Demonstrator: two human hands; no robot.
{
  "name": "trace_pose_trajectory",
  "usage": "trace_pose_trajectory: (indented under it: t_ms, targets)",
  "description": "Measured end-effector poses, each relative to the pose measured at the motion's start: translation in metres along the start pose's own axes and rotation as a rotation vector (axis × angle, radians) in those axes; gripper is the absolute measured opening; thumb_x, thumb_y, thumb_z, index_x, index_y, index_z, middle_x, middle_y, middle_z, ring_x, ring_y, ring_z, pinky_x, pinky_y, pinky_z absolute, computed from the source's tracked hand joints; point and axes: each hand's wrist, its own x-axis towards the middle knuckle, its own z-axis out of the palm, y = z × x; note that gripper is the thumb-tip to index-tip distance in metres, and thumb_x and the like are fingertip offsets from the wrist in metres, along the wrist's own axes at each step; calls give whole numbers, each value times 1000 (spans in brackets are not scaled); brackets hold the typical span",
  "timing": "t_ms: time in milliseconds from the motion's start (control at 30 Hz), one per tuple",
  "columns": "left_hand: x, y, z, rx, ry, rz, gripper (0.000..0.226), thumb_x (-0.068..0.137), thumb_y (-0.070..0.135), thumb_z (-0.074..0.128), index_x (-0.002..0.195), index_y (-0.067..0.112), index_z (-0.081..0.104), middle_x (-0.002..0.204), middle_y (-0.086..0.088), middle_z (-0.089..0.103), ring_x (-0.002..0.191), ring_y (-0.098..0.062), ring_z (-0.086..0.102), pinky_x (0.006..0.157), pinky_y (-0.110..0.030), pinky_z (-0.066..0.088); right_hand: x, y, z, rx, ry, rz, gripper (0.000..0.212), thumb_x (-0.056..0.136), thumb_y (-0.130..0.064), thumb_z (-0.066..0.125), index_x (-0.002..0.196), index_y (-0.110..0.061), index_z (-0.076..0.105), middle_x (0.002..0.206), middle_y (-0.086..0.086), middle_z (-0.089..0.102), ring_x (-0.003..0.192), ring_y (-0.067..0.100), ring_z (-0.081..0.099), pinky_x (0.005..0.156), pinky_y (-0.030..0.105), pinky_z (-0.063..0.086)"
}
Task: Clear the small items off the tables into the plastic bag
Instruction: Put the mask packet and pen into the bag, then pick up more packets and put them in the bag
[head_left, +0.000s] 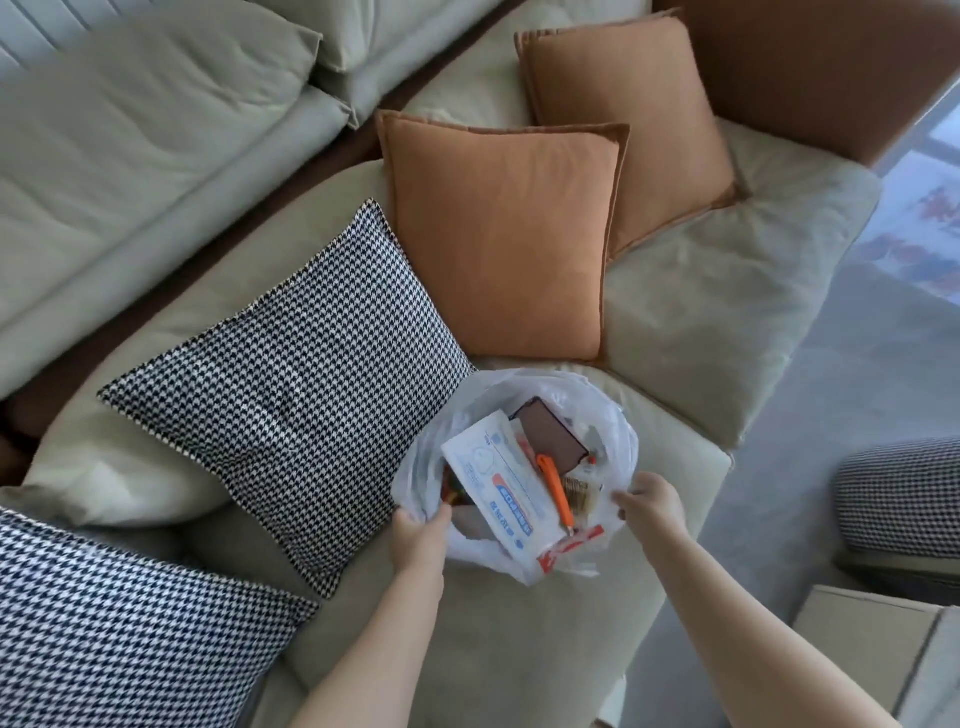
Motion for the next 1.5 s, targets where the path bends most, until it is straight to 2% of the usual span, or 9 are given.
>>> trace_pose_trajectory:
  t_ms: [167,333,467,567,667,933,1100,1233,1500]
  targets:
    - [-24,25,-35,70,-52,109,42,88,10,61,129,6,50,129,-13,56,111,-30,56,94,-38,45,-35,-14,-29,10,51,40,13,77,0,56,71,-8,48,68,11,44,66,21,41,59,28,29]
    - [-36,45,-64,17,-7,175,14,89,7,57,102,5,63,84,-4,64,70,-16,56,62,-27,44,-60,-22,-41,-36,89,44,14,76,1,52,71,-11,47,66,9,43,64,20,39,56,27,26]
    - [-37,48,-75,36,-47,194,22,88,13,61,109,6,61,94,-9,64,74,-20,57,64,-29,46,-71,-25,-38,-32,62,65,13,75,3,49,72,-9,49,65,8,45,65,22,42,57,26,27]
    - [-45,45,-75,66,-87,191,32,87,15,64,118,8,57,91,-4,61,73,-17,57,61,-28,45,-79,-26,-38,-46,22,36,27,81,-4,57,107,-7,60,97,12,64,94,30,58,69,26,38]
    - [-54,47,-76,106,-120,187,51,85,17,66,132,8,48,117,-8,59,98,-25,60,83,-38,51,-96,-25,-41,-30,28,-8,47,82,-7,61,129,-5,53,128,12,57,115,28,54,87,29,43]
    - [-97,72,-91,508,36,615,69,84,29,68,142,11,36,141,-13,44,132,-30,39,105,-44,38,-150,-16,-67,-85,40,-91,5,78,-11,59,77,-10,54,75,7,50,68,20,47,54,26,28]
    - [-152,75,-65,556,-317,822,61,90,25,59,144,16,31,132,-4,48,114,-22,54,93,-34,47,-195,12,-91,-111,117,-135,34,84,-25,59,118,-20,58,114,0,62,104,21,59,84,27,47]
    - [-205,47,-35,729,-554,892,48,92,32,54,137,22,41,104,4,60,92,-14,55,80,-27,43,-229,45,-114,-143,214,-133,32,83,-33,57,114,-25,60,116,-3,63,107,17,59,89,26,46]
    - [-298,-42,-1,1109,-741,1153,43,89,41,54,128,22,53,106,1,67,105,-18,61,88,-26,45,-313,157,-158,-228,451,-74,33,87,-39,47,113,-23,59,120,1,62,114,22,55,89,29,42]
